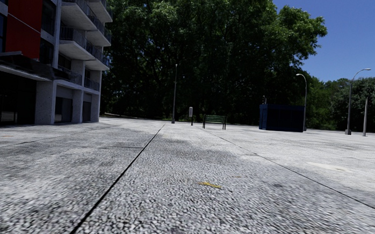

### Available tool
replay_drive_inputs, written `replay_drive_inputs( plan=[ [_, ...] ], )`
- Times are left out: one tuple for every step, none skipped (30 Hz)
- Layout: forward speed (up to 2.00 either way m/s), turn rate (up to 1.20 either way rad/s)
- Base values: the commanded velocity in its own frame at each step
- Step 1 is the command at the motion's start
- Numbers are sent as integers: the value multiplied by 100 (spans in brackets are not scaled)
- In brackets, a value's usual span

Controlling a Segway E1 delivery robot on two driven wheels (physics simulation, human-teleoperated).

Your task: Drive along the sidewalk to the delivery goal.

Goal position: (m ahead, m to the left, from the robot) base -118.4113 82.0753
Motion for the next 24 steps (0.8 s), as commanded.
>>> replay_drive_inputs(
  plan=[
    [0, 0],
    [0, 0],
    [0, 0],
    [0, 0],
    [0, 0],
    [0, 0],
    [0, 0],
    [0, 0],
    [0, 0],
    [0, 0],
    [0, 0],
    [0, 0],
    [0, 0],
    [0, 0],
    [0, 0],
    [0, 0],
    [0, 0],
    [0, 0],
    [0, 0],
    [0, 0],
    [0, 0],
    [0, 0],
    [0, 0],
    [0, 0]
  ],
)
